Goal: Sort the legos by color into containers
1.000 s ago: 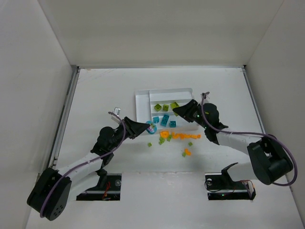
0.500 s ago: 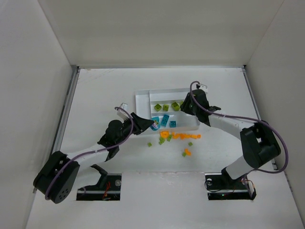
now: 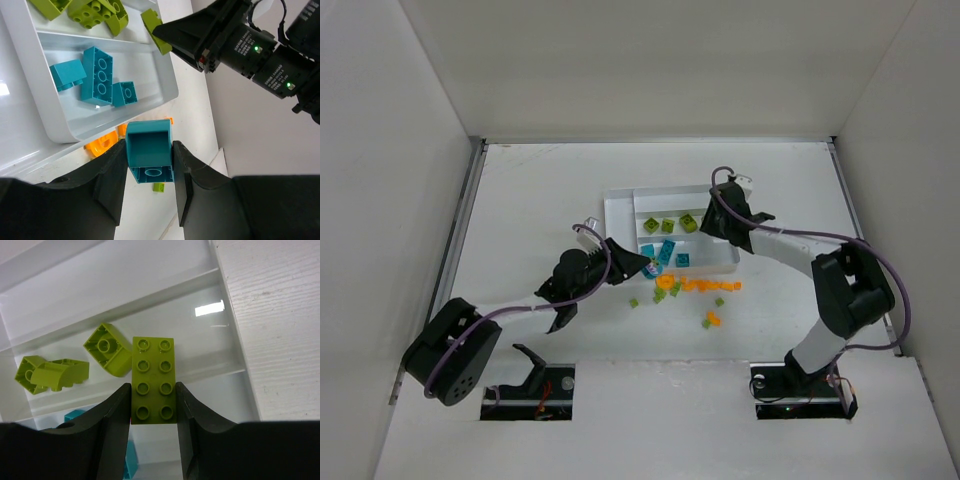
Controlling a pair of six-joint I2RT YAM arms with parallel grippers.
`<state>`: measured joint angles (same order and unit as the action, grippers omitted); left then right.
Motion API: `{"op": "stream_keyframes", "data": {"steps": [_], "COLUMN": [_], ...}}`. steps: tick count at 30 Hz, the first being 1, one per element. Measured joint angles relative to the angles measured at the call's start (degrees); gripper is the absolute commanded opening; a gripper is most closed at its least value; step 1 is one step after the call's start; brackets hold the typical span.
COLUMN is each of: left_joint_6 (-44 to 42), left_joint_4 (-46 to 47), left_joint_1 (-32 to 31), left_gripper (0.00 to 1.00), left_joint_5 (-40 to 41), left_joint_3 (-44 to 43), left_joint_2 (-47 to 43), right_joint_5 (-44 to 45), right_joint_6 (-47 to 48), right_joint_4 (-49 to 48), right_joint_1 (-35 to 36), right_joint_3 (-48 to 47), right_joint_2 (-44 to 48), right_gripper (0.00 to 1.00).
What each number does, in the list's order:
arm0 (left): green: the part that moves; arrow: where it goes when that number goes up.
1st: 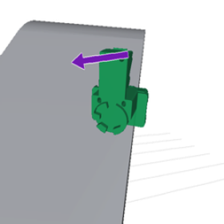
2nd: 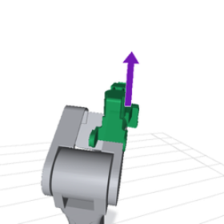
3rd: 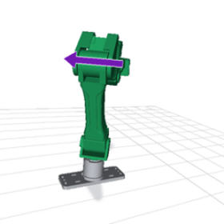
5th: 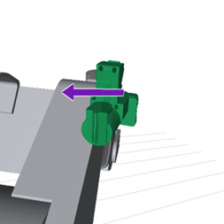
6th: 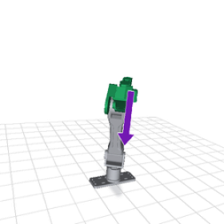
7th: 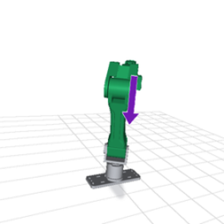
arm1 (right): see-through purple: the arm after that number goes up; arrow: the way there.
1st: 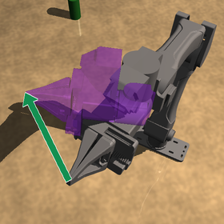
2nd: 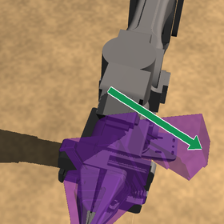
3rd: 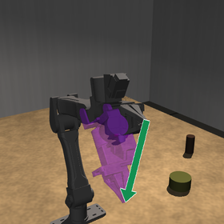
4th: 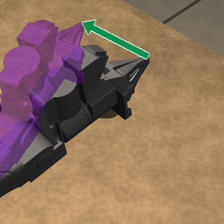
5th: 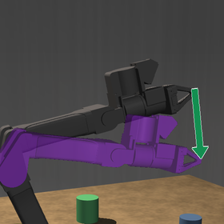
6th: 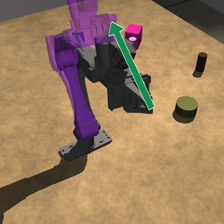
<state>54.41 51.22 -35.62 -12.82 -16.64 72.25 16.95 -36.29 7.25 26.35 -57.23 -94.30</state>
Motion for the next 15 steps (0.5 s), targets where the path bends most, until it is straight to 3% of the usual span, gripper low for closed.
{"op": "stream_keyframes", "data": {"steps": [6, 10, 15], "left_joint_6": [-0.17, -0.28, -0.48], "left_joint_4": [0.02, 0.07, 0.26], "left_joint_1": [-0.28, -0.96, -2.6], "left_gripper": [0.2, 0.2, 0.2], "left_joint_5": [0.13, 0.61, 1.57], "left_joint_3": [-0.33, -0.87, -1.75], "left_joint_2": [0.04, 0.15, 1.05], "right_joint_5": [1.05, 0.63, -0.72], "right_joint_6": [-1.29, -3.45, -5.42], "right_joint_4": [1.38, 1.29, 0.35], "right_joint_1": [-0.07, -0.02, 0.22], "right_joint_3": [-3.23, -4.63, -5.18], "right_joint_2": [-3.67, -4.09, -3.04], "right_gripper": [0.48, 0.64, 0.66]}}
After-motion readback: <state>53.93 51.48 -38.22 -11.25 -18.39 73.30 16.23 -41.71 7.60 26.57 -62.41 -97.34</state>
